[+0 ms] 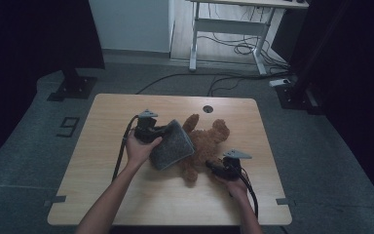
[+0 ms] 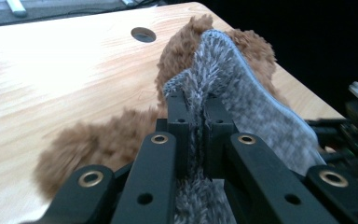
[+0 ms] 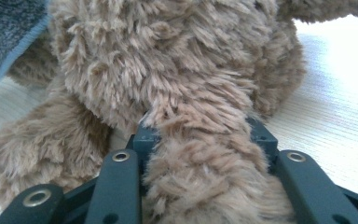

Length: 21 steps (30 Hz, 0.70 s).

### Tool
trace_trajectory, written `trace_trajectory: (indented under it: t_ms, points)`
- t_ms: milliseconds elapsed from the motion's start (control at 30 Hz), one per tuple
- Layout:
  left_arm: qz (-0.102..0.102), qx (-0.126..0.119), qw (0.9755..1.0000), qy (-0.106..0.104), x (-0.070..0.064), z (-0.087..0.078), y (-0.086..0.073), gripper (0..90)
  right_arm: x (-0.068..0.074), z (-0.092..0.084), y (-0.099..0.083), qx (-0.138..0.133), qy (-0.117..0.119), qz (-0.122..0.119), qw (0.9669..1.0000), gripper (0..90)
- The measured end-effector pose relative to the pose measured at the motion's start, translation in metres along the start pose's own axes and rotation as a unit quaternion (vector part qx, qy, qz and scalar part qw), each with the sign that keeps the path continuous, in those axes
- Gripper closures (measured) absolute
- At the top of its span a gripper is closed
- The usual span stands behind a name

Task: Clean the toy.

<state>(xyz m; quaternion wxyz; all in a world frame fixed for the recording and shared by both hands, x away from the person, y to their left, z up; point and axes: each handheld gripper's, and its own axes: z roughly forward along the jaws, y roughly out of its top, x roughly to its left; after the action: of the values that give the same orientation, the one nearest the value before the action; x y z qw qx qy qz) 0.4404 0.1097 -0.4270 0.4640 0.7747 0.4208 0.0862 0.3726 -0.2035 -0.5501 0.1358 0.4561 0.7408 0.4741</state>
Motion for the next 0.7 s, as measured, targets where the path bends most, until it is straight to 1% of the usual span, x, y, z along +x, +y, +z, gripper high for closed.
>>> trace_trajectory:
  t_ms: [67, 100, 133, 200, 233, 267, 333, 400, 467, 533, 600, 667, 700]
  points:
    - [-0.004, 0.001, 0.9999, 0.010, 0.004, 0.007, 0.004, 83.5, 0.000, 0.000, 0.000, 0.000, 0.003, 0.001, 1.0000, 58.6]
    - [-0.004, 0.007, 0.9998, 0.017, 0.006, 0.011, 0.004, 83.6, -0.001, 0.000, 0.000, -0.001, 0.003, 0.001, 1.0000, 58.6]
    - [-0.004, 0.013, 0.9996, 0.025, 0.009, 0.015, 0.004, 83.5, 0.000, 0.000, 0.000, 0.000, 0.003, 0.000, 1.0000, 58.5]
    - [-0.009, 0.035, 0.9989, 0.031, 0.014, 0.024, -0.001, 83.4, 0.000, 0.000, 0.000, 0.000, 0.003, -0.002, 1.0000, 58.5]
    - [-0.015, 0.042, 0.9986, 0.027, 0.017, 0.028, -0.005, 83.3, 0.000, 0.000, 0.000, 0.001, 0.003, -0.003, 1.0000, 58.4]
    - [-0.025, 0.044, 0.9985, 0.021, 0.020, 0.030, -0.009, 83.3, 0.000, 0.000, 0.000, 0.001, 0.003, -0.004, 1.0000, 58.4]
    - [-0.036, 0.046, 0.9982, 0.012, 0.025, 0.031, -0.016, 83.4, 0.001, -0.001, 0.000, 0.002, 0.002, -0.006, 1.0000, 58.2]
    - [-0.047, 0.038, 0.9982, 0.002, 0.027, 0.030, -0.024, 83.6, 0.002, -0.001, 0.000, 0.004, 0.000, -0.008, 1.0000, 57.8]
    - [-0.056, 0.020, 0.9982, -0.003, 0.026, 0.027, -0.034, 83.9, 0.004, -0.001, -0.001, 0.007, -0.003, -0.013, 0.9999, 57.1]
    - [-0.058, 0.006, 0.9983, -0.008, 0.023, 0.024, -0.043, 84.1, 0.005, -0.003, -0.002, 0.010, -0.004, -0.017, 0.9998, 56.0]
    - [-0.058, -0.008, 0.9983, -0.010, 0.020, 0.021, -0.051, 84.2, 0.005, -0.005, -0.005, 0.012, -0.005, -0.018, 0.9998, 52.3]
    - [-0.056, -0.013, 0.9983, -0.014, 0.016, 0.018, -0.056, 84.3, 0.006, -0.008, -0.007, 0.015, -0.005, -0.017, 0.9997, 47.0]
    - [-0.057, -0.016, 0.9981, -0.016, 0.015, 0.017, -0.058, 84.3, 0.006, -0.009, -0.008, 0.019, -0.004, -0.012, 0.9997, 44.7]
